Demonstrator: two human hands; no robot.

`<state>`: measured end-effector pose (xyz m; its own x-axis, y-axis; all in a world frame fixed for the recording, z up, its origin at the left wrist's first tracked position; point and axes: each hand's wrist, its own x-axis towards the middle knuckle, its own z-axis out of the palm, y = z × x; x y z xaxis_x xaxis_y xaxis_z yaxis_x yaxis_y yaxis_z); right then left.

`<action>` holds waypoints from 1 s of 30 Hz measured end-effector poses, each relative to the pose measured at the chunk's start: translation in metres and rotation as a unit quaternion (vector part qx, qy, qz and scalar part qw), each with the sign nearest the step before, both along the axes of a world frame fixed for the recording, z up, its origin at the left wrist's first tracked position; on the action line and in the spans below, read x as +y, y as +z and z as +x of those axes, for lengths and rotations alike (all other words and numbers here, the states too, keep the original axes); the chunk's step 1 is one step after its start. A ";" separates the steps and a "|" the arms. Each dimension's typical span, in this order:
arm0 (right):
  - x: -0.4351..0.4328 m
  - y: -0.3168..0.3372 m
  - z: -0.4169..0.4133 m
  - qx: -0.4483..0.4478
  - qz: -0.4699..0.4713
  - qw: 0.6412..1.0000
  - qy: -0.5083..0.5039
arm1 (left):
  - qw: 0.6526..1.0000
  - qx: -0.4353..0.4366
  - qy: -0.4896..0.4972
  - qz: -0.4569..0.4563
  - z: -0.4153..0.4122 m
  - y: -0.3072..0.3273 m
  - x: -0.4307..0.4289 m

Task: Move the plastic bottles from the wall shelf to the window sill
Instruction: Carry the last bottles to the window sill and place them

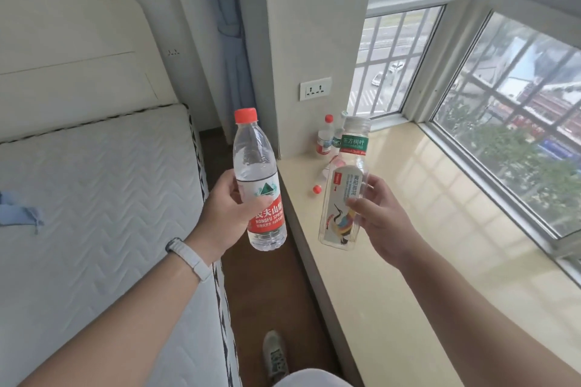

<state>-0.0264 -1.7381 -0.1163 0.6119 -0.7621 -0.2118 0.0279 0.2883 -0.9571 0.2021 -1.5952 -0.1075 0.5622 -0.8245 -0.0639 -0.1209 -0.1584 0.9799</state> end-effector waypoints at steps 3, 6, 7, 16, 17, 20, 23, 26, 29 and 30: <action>-0.018 -0.001 0.025 0.001 -0.006 1.000 -0.024 | 1.000 -0.011 -0.019 0.006 0.034 -0.001 -0.021; -0.032 -0.003 0.040 0.000 -0.004 0.999 -0.044 | 0.999 -0.011 -0.031 0.008 0.057 -0.004 -0.039; -0.036 -0.003 0.043 0.002 -0.003 0.999 -0.047 | 0.999 -0.013 -0.036 0.011 0.063 -0.007 -0.045; -0.075 -0.014 0.066 0.022 0.007 0.997 -0.069 | 0.997 -0.010 -0.078 0.027 0.095 -0.021 -0.095; -0.082 -0.018 0.068 0.024 0.007 0.997 -0.068 | 0.996 -0.013 -0.084 0.031 0.100 -0.025 -0.104; -0.104 -0.035 0.075 0.040 0.009 0.997 -0.068 | 0.995 -0.024 -0.091 0.047 0.111 -0.038 -0.133; -0.133 -0.052 0.086 0.047 0.027 0.996 -0.070 | 0.995 -0.016 -0.079 0.066 0.121 -0.051 -0.165; -0.173 -0.075 0.102 0.057 0.047 0.996 -0.049 | 0.995 -0.010 -0.057 0.084 0.128 -0.072 -0.198; -0.218 -0.101 0.124 0.063 0.070 0.995 -0.038 | 0.993 -0.023 -0.041 0.108 0.136 -0.093 -0.232; -0.233 -0.112 0.131 0.064 0.074 0.995 -0.035 | 0.992 -0.029 -0.040 0.113 0.139 -0.102 -0.244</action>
<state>0.1050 -1.9711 -0.2287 0.5196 -0.7559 -0.3983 -0.0675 0.4284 -0.9011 0.3409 -1.8388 -0.2099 0.5032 -0.8354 -0.2213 -0.1978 -0.3606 0.9115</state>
